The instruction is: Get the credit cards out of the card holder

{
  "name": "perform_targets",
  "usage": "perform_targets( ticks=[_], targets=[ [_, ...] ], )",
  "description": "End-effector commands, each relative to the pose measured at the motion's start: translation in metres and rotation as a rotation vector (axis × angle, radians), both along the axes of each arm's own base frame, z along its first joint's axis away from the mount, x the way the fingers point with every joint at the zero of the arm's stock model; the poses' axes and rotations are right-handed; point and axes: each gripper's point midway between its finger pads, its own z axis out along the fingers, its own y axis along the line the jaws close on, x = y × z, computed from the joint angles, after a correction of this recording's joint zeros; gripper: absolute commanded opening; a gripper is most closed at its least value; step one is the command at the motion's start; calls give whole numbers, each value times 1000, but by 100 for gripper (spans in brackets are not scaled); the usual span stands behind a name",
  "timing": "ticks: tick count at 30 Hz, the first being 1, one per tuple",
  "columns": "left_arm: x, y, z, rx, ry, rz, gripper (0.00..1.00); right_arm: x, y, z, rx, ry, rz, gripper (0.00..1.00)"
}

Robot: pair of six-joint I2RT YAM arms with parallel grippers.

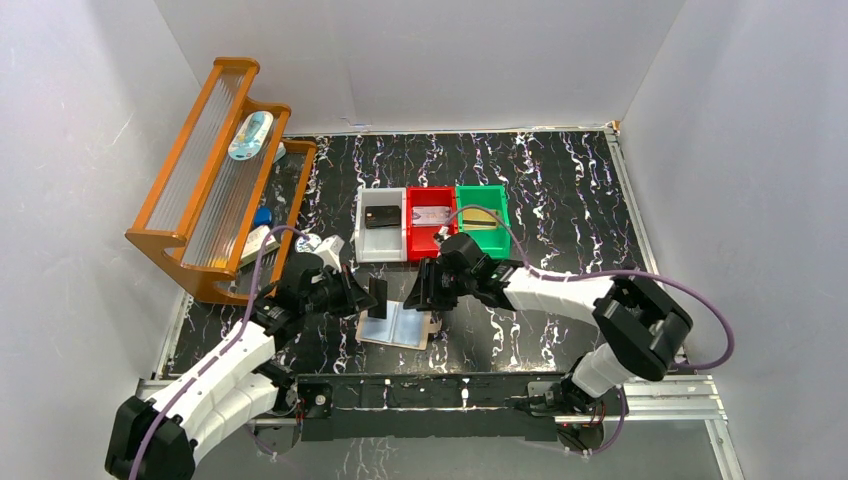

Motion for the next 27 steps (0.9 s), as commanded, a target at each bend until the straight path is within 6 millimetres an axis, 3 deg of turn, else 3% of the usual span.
perform_targets(
  ticks=[1,7,14,20,27],
  targets=[
    [5,-13,25,-102,-68,-25,0,17,6,35,108,-124,-23,51],
    [-1,-28,41,-238,-99,-73,0,22,1,59,251,-197,-69,61],
    [-8,-44,59,-328,-123,-182,0,14,10,90,387,-237,8,63],
    [-13,-52,77,-381,-153,-257,0,15,13,95,454,-194,13,46],
    [-12,-50,69,-337,-134,-262,0,10,16,99,507,-155,43,34]
  ],
)
